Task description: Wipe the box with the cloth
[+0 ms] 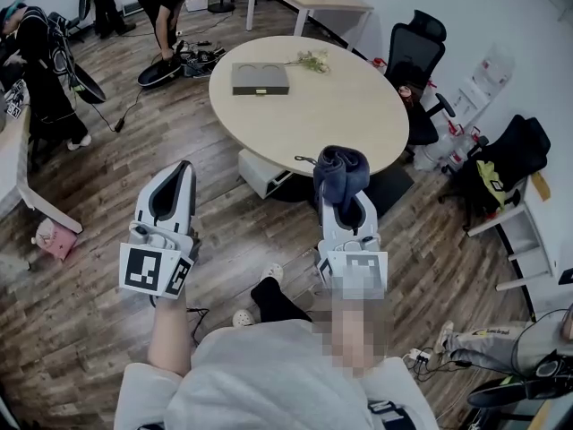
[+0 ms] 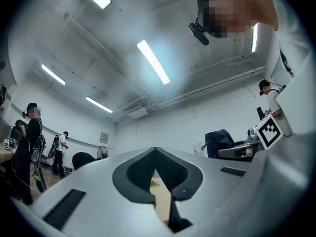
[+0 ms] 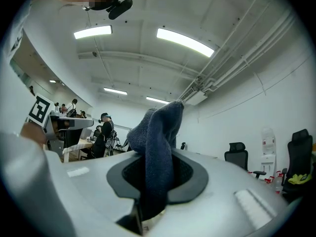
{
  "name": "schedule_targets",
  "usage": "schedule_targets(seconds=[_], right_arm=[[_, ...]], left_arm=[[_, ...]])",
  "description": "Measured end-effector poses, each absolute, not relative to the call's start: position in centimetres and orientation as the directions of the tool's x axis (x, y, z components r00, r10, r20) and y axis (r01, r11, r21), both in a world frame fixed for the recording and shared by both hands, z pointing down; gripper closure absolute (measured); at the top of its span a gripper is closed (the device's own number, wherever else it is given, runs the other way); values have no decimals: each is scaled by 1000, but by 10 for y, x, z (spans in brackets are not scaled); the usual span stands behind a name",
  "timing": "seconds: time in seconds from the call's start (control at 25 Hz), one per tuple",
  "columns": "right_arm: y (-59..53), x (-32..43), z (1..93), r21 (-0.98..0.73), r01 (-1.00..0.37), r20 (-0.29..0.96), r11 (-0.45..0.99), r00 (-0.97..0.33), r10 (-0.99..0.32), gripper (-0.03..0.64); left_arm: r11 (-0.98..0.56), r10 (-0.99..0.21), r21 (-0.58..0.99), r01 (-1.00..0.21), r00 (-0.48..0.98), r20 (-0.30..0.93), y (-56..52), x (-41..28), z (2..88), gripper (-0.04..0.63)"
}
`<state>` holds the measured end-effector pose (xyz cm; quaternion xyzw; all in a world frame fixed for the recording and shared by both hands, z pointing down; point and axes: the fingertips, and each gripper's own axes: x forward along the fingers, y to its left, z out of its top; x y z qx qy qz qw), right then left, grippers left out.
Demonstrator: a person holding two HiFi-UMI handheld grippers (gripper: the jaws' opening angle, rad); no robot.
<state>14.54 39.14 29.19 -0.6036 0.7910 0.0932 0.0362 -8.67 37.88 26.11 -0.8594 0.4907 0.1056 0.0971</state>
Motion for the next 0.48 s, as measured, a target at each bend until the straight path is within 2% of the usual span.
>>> schedule_targets(seconds=[0.48], right_arm=[[274, 152, 288, 100, -945, -182, 311, -325, -928, 545]], left_arm=[[-468, -838, -79, -880, 470, -276, 275, -72, 255, 588]])
